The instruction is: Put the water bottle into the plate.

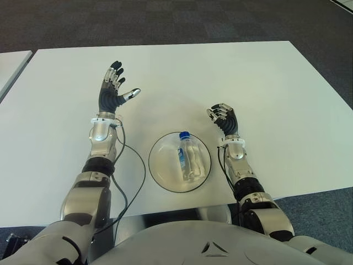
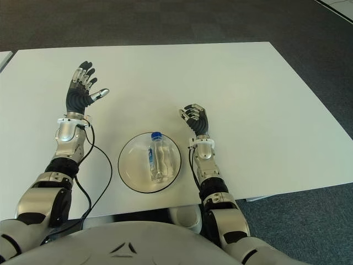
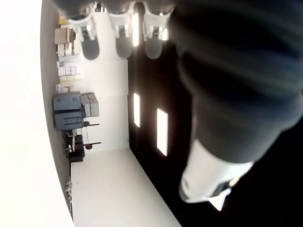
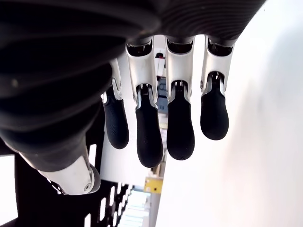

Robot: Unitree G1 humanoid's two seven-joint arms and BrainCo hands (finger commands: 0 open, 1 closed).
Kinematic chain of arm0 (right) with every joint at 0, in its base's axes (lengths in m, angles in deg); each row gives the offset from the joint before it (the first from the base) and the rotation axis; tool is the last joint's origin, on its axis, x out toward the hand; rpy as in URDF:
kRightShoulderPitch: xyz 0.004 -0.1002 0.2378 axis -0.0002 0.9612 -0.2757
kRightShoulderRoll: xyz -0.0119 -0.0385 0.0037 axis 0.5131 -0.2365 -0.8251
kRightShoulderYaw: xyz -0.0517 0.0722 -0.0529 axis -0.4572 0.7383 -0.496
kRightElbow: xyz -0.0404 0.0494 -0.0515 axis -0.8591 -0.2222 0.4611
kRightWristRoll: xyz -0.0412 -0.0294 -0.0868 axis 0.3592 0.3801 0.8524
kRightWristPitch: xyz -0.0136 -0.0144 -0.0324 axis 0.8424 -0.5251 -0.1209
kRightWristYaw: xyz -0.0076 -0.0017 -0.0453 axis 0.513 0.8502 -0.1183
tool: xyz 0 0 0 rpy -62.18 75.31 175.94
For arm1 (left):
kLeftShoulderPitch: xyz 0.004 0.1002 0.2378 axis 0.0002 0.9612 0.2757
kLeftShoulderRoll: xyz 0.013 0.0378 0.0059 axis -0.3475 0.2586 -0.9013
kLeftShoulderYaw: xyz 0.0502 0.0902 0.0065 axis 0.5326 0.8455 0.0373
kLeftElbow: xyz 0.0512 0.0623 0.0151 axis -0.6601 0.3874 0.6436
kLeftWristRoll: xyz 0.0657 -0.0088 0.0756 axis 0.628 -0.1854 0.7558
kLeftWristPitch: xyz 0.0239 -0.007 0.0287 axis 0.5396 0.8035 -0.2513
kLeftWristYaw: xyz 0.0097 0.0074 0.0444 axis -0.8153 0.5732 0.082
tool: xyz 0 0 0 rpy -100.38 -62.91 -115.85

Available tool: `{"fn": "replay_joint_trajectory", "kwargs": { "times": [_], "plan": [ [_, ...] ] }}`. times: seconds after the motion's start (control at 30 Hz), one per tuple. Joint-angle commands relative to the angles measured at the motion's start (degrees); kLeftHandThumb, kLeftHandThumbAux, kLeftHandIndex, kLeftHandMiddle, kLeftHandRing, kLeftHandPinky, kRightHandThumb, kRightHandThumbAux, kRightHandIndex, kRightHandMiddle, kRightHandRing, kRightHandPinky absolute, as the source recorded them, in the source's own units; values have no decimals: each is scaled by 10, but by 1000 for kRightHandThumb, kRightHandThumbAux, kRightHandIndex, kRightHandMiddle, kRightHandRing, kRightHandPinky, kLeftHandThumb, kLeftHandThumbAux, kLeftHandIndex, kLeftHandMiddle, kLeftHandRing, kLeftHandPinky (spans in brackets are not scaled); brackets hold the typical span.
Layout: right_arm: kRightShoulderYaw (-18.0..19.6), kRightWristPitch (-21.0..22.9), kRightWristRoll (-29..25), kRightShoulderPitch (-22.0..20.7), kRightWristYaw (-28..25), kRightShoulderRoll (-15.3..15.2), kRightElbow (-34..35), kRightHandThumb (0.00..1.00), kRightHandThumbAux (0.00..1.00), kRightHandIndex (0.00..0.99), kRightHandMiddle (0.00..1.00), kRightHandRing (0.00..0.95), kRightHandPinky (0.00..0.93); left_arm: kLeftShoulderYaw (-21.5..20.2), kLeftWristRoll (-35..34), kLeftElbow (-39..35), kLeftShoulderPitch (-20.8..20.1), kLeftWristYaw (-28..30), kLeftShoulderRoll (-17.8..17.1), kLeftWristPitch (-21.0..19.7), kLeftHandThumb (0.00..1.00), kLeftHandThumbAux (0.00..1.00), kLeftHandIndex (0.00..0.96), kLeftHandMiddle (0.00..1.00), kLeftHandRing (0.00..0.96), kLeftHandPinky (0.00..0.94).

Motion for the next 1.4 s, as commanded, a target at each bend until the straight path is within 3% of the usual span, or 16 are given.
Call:
{"fn": "replay_joint_trajectory", "kwargs": {
  "times": [0.03,0.23,0.47,0.7,1.17,1.4],
  "plan": [
    [-2,15,-1,6,-2,1,2,709,727,435,612,631,653,-22,-29,-2,24,36,21,-13,0,980,130,109,79,124],
    [-4,15,5,6,0,-2,2,709,727,436,614,630,654,-36,-41,-27,46,53,34,-25,27,996,182,158,128,171],
    [-5,17,6,4,1,-5,0,709,727,436,611,626,646,-45,-34,-61,76,35,49,-53,92,998,220,199,169,206],
    [-3,17,0,4,-6,-6,-1,709,727,435,612,629,655,-53,-19,-55,112,9,68,-56,118,998,247,231,202,237],
    [2,6,-7,3,-12,-2,-7,709,726,436,619,634,650,-39,40,-115,162,-62,87,-90,122,980,321,297,269,311],
    [2,-1,-4,5,-7,-1,-6,709,726,435,615,635,655,-29,73,-81,168,-81,94,-82,121,955,344,335,315,354]
  ]
}}
